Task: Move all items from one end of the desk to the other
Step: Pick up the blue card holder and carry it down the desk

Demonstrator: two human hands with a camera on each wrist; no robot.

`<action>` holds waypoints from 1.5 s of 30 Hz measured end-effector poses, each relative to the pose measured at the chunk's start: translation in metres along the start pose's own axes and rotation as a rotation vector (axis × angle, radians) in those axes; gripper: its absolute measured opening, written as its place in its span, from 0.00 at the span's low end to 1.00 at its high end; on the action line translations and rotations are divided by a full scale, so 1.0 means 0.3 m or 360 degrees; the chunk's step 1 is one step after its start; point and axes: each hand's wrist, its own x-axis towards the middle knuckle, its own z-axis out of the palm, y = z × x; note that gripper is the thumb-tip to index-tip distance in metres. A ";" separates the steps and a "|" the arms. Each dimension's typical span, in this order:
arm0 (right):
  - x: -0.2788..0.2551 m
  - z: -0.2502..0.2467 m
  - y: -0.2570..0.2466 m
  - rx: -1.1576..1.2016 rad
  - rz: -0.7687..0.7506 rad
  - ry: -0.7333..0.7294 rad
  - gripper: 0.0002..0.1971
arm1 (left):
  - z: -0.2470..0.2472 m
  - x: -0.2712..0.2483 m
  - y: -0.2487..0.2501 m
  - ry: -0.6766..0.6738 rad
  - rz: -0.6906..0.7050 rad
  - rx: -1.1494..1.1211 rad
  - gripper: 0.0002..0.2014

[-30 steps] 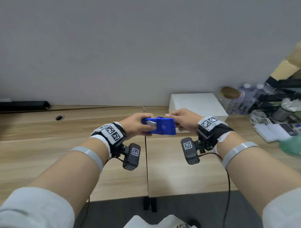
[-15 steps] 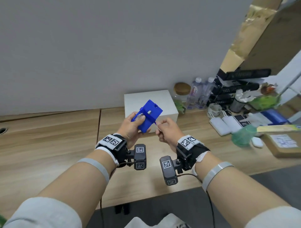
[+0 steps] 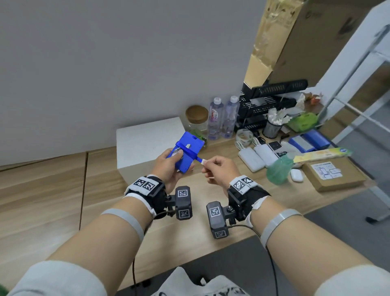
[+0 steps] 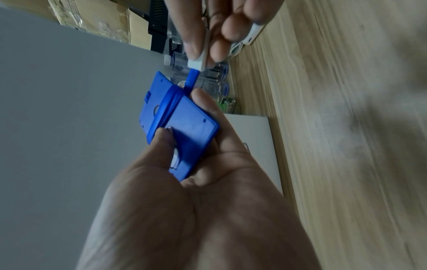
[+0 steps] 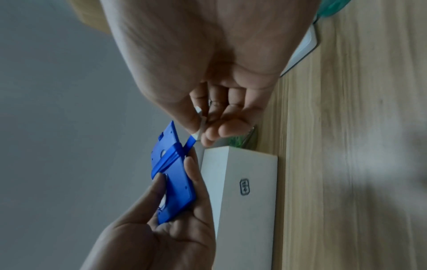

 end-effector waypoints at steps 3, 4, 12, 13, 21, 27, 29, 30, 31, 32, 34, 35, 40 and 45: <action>0.031 -0.045 -0.018 -0.0102 0.0055 0.0076 0.09 | 0.047 0.046 -0.012 -0.0060 -0.0019 -0.0031 0.07; 0.039 -0.059 -0.025 -0.0143 0.0054 0.0104 0.10 | 0.064 0.061 -0.022 -0.0065 -0.0006 0.0013 0.07; 0.081 -0.172 0.002 -0.0130 0.0220 0.0190 0.11 | 0.212 0.134 -0.192 -0.0349 0.0720 0.1464 0.04; 0.090 -0.198 0.011 -0.0102 0.0276 0.0193 0.10 | 0.230 0.139 -0.219 -0.0397 0.0720 0.1571 0.05; 0.248 -0.404 0.060 0.0319 0.0692 -0.0185 0.20 | 0.360 0.217 -0.374 -0.0550 0.0442 0.1849 0.25; 0.394 -0.526 0.153 -0.0346 0.0625 -0.0236 0.09 | 0.424 0.316 -0.511 -0.0283 -0.0012 0.1406 0.16; 0.436 -0.558 0.180 -0.0600 0.0568 -0.0352 0.09 | 0.422 0.370 -0.558 -0.0024 -0.0081 0.1290 0.12; 0.456 -0.569 0.193 -0.0643 0.0556 -0.0385 0.07 | 0.419 0.394 -0.583 0.0084 -0.0087 0.1295 0.14; 0.476 -0.580 0.208 -0.0650 0.0546 -0.0396 0.06 | 0.416 0.416 -0.610 0.0169 -0.0127 0.1283 0.16; 0.495 -0.589 0.221 -0.0639 0.0550 -0.0390 0.05 | 0.418 0.435 -0.633 0.0223 -0.0192 0.1235 0.17; 0.530 -0.599 0.240 -0.0582 0.0595 -0.0343 0.04 | 0.423 0.471 -0.669 0.0247 -0.0300 0.1104 0.15; 0.548 -0.606 0.249 -0.0552 0.0621 -0.0302 0.03 | 0.423 0.489 -0.682 0.0271 -0.0314 0.1063 0.12; 0.611 -0.651 0.275 -0.0546 0.0691 -0.0159 0.07 | 0.394 0.602 -0.715 0.0661 -0.0285 0.1177 0.07; 0.614 -0.675 0.282 -0.0586 0.0595 -0.0143 0.10 | 0.394 0.643 -0.738 0.0617 -0.0328 0.1299 0.07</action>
